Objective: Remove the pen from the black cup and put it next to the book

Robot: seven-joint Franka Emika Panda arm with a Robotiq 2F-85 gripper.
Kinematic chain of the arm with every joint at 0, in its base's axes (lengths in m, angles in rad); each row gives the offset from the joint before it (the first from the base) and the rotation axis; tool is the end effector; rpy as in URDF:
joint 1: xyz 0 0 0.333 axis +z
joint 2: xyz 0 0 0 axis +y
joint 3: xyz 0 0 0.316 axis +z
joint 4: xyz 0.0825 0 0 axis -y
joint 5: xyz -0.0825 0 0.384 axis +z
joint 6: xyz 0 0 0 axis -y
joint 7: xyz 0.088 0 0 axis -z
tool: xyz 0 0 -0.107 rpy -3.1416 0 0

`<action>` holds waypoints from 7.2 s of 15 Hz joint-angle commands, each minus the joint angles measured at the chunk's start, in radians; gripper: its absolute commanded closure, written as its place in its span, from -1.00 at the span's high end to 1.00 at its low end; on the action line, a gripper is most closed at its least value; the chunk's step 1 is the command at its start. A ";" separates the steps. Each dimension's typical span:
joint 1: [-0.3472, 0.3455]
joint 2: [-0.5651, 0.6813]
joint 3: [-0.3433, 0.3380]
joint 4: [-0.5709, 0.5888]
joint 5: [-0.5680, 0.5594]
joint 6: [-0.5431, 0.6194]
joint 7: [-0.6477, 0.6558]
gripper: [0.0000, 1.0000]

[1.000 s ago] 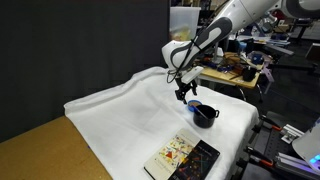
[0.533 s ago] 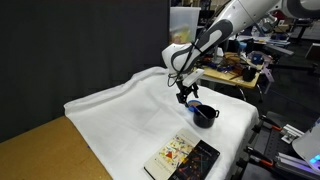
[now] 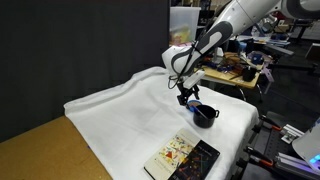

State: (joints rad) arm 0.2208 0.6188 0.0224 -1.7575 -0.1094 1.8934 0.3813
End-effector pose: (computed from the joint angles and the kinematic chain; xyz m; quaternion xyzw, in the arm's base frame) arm 0.5889 0.1372 0.1874 0.9696 -0.0382 -0.2149 0.1108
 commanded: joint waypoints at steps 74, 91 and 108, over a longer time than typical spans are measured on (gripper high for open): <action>0.006 0.047 -0.015 0.019 0.012 0.009 0.058 -0.91; 0.017 0.019 -0.031 0.039 -0.014 0.023 0.066 -0.91; 0.036 -0.064 -0.024 0.098 -0.027 0.021 0.073 -0.91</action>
State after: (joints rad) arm 0.2489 0.5809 -0.0034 -1.6569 -0.1171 1.9050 0.4430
